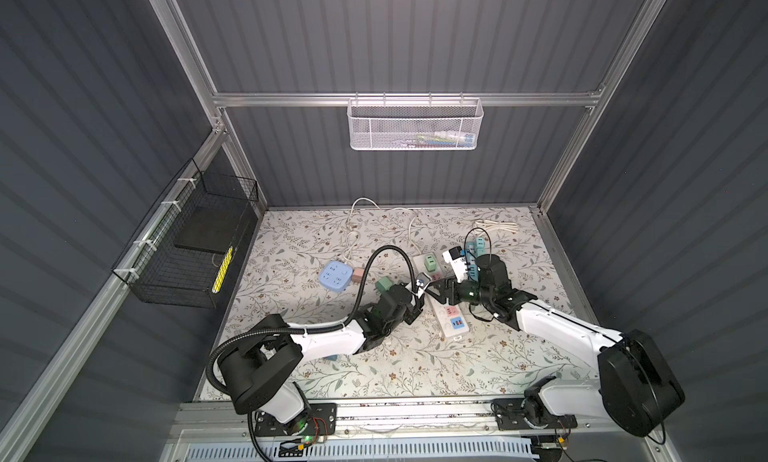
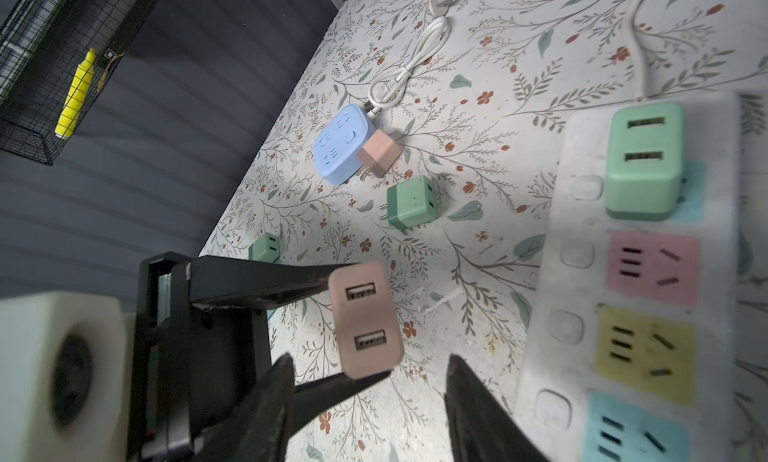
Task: Insert the plug
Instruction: 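Pass the pink charger from the left gripper into the right gripper, then open the left gripper and withdraw it while the right holds the pink charger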
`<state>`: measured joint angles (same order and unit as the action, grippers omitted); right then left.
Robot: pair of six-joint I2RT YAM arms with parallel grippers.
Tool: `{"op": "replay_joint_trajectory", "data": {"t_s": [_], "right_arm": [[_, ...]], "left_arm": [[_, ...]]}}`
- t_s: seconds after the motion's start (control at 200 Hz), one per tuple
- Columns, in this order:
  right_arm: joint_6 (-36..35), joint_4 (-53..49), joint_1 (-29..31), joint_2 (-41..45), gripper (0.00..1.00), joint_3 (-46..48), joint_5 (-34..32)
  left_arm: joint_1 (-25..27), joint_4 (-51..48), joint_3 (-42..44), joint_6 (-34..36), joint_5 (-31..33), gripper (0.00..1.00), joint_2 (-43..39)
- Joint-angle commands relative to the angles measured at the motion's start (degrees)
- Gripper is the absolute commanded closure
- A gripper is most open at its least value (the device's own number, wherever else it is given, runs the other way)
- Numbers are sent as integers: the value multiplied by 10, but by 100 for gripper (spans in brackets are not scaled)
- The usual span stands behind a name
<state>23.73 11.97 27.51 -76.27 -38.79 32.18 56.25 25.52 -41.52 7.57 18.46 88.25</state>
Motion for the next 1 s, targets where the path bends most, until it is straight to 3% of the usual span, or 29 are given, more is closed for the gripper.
{"op": "replay_joint_trajectory", "data": {"t_s": [0.0,0.1,0.265,0.455,0.725,0.765,0.84,0.995], "right_arm": [[-8,10,3,-15,41,-20,26],[-8,13,6,-22,44,-22,31],[-7,20,10,-27,57,-23,44],[-10,17,15,-38,59,-29,53],[-15,11,20,-38,75,-32,42],[-15,12,20,-37,76,-30,36],[-17,12,20,-31,77,-27,22],[-36,-6,20,-6,80,-16,-58]], "left_arm": [[7,12,-8,5,-19,72,-20],[8,9,-9,1,-27,72,-27],[9,6,-11,-4,-36,71,-27],[9,3,-17,-3,-42,70,-26],[9,-3,-16,-4,-40,64,-30],[9,-6,-17,-6,-36,59,-31],[9,-6,-13,-17,-15,42,-36],[9,6,10,-53,31,22,-65]]}}
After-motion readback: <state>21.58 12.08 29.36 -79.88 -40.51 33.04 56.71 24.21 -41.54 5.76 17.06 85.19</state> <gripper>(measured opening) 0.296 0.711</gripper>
